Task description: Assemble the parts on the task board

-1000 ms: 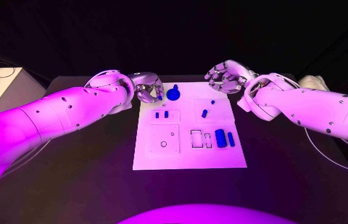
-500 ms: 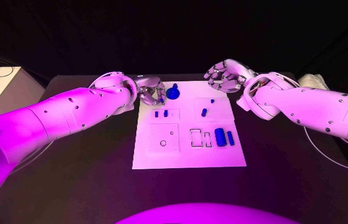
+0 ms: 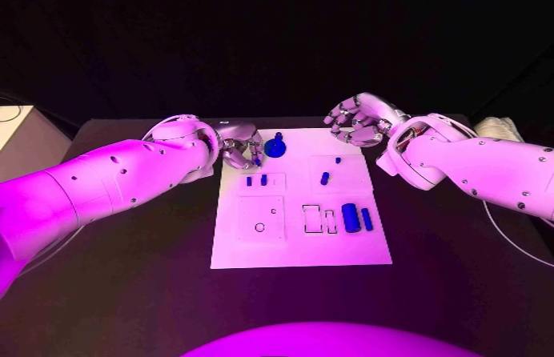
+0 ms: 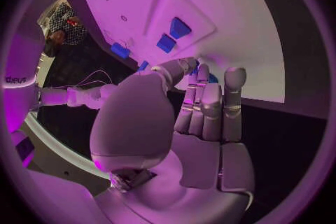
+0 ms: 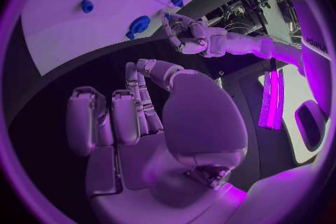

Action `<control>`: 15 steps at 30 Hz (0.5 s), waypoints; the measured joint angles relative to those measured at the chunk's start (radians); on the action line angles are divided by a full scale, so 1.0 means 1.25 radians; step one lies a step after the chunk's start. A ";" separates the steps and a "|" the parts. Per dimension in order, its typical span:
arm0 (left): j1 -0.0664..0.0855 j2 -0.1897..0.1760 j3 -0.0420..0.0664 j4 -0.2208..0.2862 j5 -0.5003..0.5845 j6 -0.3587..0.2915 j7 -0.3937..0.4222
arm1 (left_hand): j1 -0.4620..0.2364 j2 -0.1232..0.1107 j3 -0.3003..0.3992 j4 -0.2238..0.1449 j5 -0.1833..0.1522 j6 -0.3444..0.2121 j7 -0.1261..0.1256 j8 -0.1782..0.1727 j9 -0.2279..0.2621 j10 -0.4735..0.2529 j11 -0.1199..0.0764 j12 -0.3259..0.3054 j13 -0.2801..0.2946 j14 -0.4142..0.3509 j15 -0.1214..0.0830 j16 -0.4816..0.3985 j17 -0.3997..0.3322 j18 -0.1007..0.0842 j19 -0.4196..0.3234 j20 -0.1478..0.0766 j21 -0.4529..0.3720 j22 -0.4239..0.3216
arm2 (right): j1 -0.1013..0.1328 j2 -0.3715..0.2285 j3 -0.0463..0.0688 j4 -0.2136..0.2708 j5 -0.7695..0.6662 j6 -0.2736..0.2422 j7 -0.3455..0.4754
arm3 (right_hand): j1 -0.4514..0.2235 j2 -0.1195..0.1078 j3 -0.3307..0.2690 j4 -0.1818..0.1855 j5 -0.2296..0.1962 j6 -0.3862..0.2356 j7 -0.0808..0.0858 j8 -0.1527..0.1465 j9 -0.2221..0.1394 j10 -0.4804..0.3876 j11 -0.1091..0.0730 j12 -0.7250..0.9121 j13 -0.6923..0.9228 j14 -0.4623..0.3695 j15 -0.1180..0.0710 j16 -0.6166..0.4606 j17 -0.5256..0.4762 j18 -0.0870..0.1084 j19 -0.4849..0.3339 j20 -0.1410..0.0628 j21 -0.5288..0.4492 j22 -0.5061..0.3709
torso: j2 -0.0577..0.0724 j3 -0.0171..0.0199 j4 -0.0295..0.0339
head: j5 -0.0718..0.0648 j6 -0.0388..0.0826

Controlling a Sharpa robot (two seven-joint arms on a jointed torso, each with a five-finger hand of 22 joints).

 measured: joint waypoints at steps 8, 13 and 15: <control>0.000 0.002 0.000 -0.003 -0.001 0.006 -0.002 | 0.000 0.000 0.000 0.000 0.000 0.000 0.000 0.000 0.001 0.003 -0.003 0.000 0.000 0.000 0.000 0.000 0.000 0.000 0.000 0.000 0.000 0.000 | 0.000 0.000 0.000 0.000 0.000 0.000 0.000 | 0.000 0.000 0.000 0.000 0.000 0.000 0.000 0.000 0.000 0.000 0.000 0.000 -0.002 0.000 0.000 0.000 0.000 0.000 0.000 0.000 0.000 0.000 | 0.000 -0.0001 -0.0001 | -0.001 -0.001; 0.000 0.005 -0.001 -0.004 -0.001 0.009 -0.003 | 0.000 0.000 0.000 0.000 0.000 0.000 0.000 0.000 0.001 0.003 -0.003 0.000 0.000 0.000 0.000 0.000 0.000 0.000 0.000 0.000 0.000 0.000 | 0.000 0.001 0.000 0.000 0.000 0.001 0.000 | 0.000 0.000 0.000 0.000 0.000 0.000 0.000 0.000 0.000 0.000 0.000 0.000 -0.002 0.000 0.000 0.000 0.000 0.000 0.000 0.000 0.000 0.000 | 0.000 -0.0001 -0.0002 | -0.001 -0.002; 0.000 0.007 -0.001 -0.005 -0.001 0.010 -0.004 | 0.000 0.000 0.000 0.000 0.000 0.000 0.000 0.000 0.001 0.003 -0.003 -0.003 0.000 0.000 0.000 0.000 0.000 0.000 0.000 0.000 0.000 0.000 | 0.000 0.001 0.000 0.000 0.000 0.001 0.000 | 0.000 0.000 0.000 0.000 0.000 0.000 0.000 0.000 0.000 0.000 0.000 0.000 -0.002 0.000 0.000 0.000 0.000 0.000 0.000 0.000 0.000 0.000 | 0.000 -0.0001 -0.0002 | -0.001 -0.002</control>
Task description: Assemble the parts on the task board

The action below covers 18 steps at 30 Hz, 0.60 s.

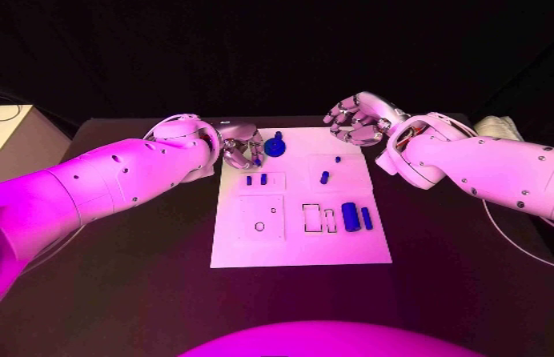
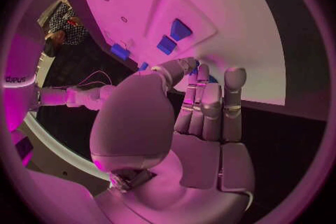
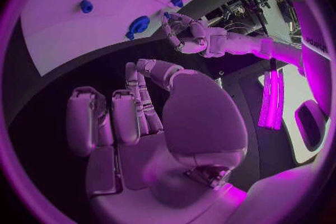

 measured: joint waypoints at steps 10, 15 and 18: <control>-0.002 0.005 -0.002 -0.003 0.000 0.000 -0.001 | 0.000 0.000 0.000 0.000 0.000 0.000 0.000 -0.002 0.000 0.002 0.002 -0.002 0.000 0.000 0.000 0.000 -0.001 0.000 0.000 0.000 0.000 -0.002 | 0.000 0.000 0.000 0.000 0.000 0.001 0.000 | 0.000 0.000 0.000 0.000 0.000 0.000 0.000 0.000 0.000 0.000 0.000 0.000 0.000 0.000 0.000 0.000 0.000 0.000 0.000 0.000 0.000 0.000 | 0.000 0.0002 -0.0005 | -0.002 -0.002; -0.002 0.006 -0.002 -0.004 -0.001 0.000 -0.002 | 0.000 0.000 0.000 0.000 0.000 0.000 0.000 -0.003 0.000 0.003 0.003 -0.002 0.000 0.000 0.000 0.000 -0.002 0.000 0.000 0.000 0.000 -0.003 | 0.000 0.000 0.000 0.000 0.000 0.001 0.000 | 0.000 0.000 0.000 0.000 0.000 0.000 0.000 0.000 0.000 0.000 0.000 0.000 0.000 0.000 0.000 0.000 0.000 0.000 0.000 0.000 0.000 0.000 | 0.000 0.0001 -0.0002 | -0.003 -0.002; -0.002 0.007 -0.002 -0.004 -0.003 0.000 -0.002 | 0.000 0.000 0.000 0.000 0.000 0.000 0.000 -0.003 0.000 0.003 0.003 -0.002 0.000 0.000 0.000 0.000 -0.002 0.000 0.000 0.000 0.000 -0.004 | 0.000 0.000 0.000 0.000 0.000 0.001 0.000 | 0.000 0.000 0.000 0.000 0.000 0.000 0.000 0.000 0.000 0.000 0.000 0.000 0.000 0.000 0.000 0.000 0.000 0.000 0.000 0.000 0.000 0.000 | 0.000 0.0002 -0.0001 | -0.004 -0.002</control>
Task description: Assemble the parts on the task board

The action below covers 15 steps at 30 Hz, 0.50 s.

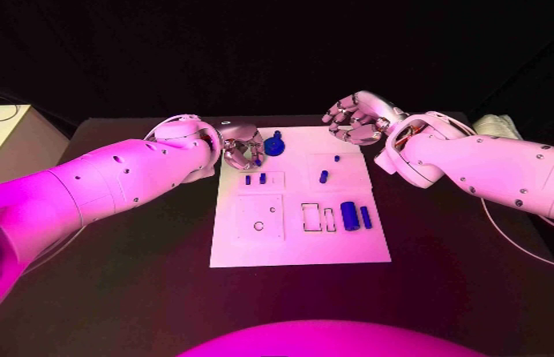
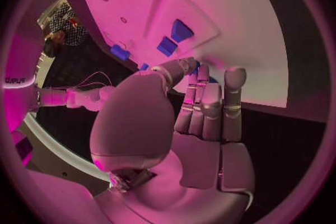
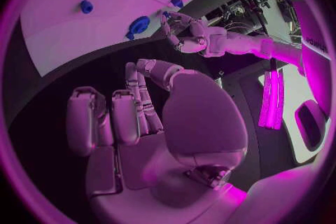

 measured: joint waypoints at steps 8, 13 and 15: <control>0.000 0.003 -0.001 -0.003 -0.010 0.001 -0.001 | 0.000 0.000 0.000 0.000 -0.003 0.002 -0.002 -0.002 0.001 0.006 -0.003 -0.003 0.000 0.000 0.000 0.000 -0.003 0.000 0.000 0.000 0.000 -0.001 | 0.000 0.000 0.000 0.000 0.000 0.000 0.000 | 0.000 0.000 0.000 0.000 0.000 0.000 0.000 0.000 0.000 0.000 0.000 0.000 0.000 0.000 0.000 0.000 0.000 0.000 0.000 0.000 0.000 0.000 | 0.000 0.0001 0.0001 | 0.000 -0.002; 0.000 0.004 -0.001 -0.004 -0.015 0.002 -0.001 | 0.000 0.000 0.000 0.000 -0.003 0.008 -0.001 -0.002 0.003 0.010 -0.004 -0.003 0.000 0.000 0.000 0.000 -0.004 0.000 -0.003 0.003 0.000 -0.001 | 0.000 0.000 0.000 0.000 0.000 0.000 0.000 | 0.000 0.000 0.000 0.000 0.000 0.000 0.000 0.000 0.000 0.000 0.000 0.000 0.000 0.000 0.000 0.000 0.000 0.000 0.000 0.000 0.000 0.000 | 0.000 0.0000 0.0001 | 0.000 -0.003; 0.000 0.003 -0.002 -0.004 -0.016 0.002 -0.001 | 0.000 0.000 0.000 0.000 -0.003 0.008 -0.001 -0.002 0.003 0.010 -0.005 -0.006 0.000 0.000 0.000 0.000 -0.007 0.000 -0.003 0.003 0.000 -0.002 | 0.000 0.000 0.000 0.000 0.000 0.000 0.000 | 0.000 0.000 0.000 0.000 0.000 0.000 0.000 0.000 0.000 0.000 0.000 0.000 0.000 0.000 0.000 0.000 0.000 0.000 0.000 0.000 0.000 0.000 | 0.000 -0.0001 0.0001 | 0.000 -0.003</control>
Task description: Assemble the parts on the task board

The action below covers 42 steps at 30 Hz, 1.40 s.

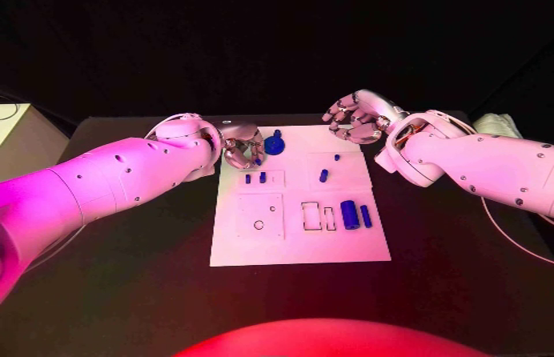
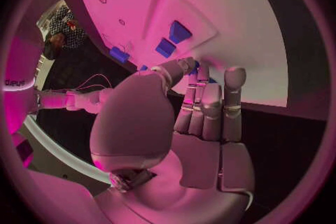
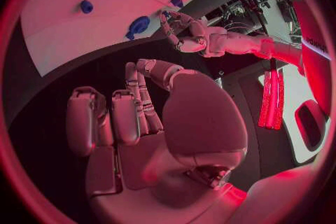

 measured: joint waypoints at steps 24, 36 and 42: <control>-0.004 -0.011 -0.002 0.007 -0.004 -0.007 -0.002 | -0.016 -0.016 0.000 0.000 0.000 -0.081 0.008 -0.076 -0.023 0.006 0.006 -0.048 0.007 -0.003 0.003 0.000 -0.012 0.000 -0.006 0.000 -0.005 -0.007 | 0.000 0.001 0.000 -0.002 0.000 0.001 0.000 | 0.000 0.000 -0.002 0.002 0.000 -0.002 0.002 -0.003 -0.001 0.006 0.000 -0.006 -0.006 0.000 0.000 0.000 0.000 0.000 0.000 0.000 0.000 0.001 | -0.001 -0.0011 0.0005 | 0.000 0.001; -0.004 -0.016 -0.001 0.008 -0.004 -0.018 -0.005 | -0.019 -0.019 0.000 0.000 0.000 -0.098 0.012 -0.090 -0.029 0.008 0.008 -0.051 0.011 -0.003 0.003 0.003 -0.018 0.000 -0.006 0.000 -0.009 -0.008 | 0.000 0.000 0.000 -0.003 0.000 0.002 -0.001 | 0.000 0.000 -0.002 0.002 0.000 -0.002 0.002 -0.006 -0.002 0.006 0.000 -0.006 -0.006 0.000 0.000 0.000 -0.001 0.000 0.000 0.000 0.000 0.000 | 0.000 -0.0005 0.0000 | -0.004 0.004; -0.004 -0.025 0.003 0.010 -0.004 -0.020 -0.008 | -0.019 -0.019 0.000 0.000 0.000 -0.105 0.013 -0.093 -0.031 0.009 0.009 -0.054 0.012 -0.006 0.006 0.003 -0.023 0.000 -0.006 0.000 -0.013 -0.014 | 0.000 -0.001 0.000 -0.005 -0.001 0.010 -0.007 | 0.000 0.000 -0.002 0.002 0.000 -0.007 0.006 -0.011 -0.003 0.004 0.002 -0.023 -0.015 0.000 0.000 0.000 -0.004 0.000 0.000 0.000 -0.004 0.000 | 0.000 -0.0001 0.0000 | -0.002 0.005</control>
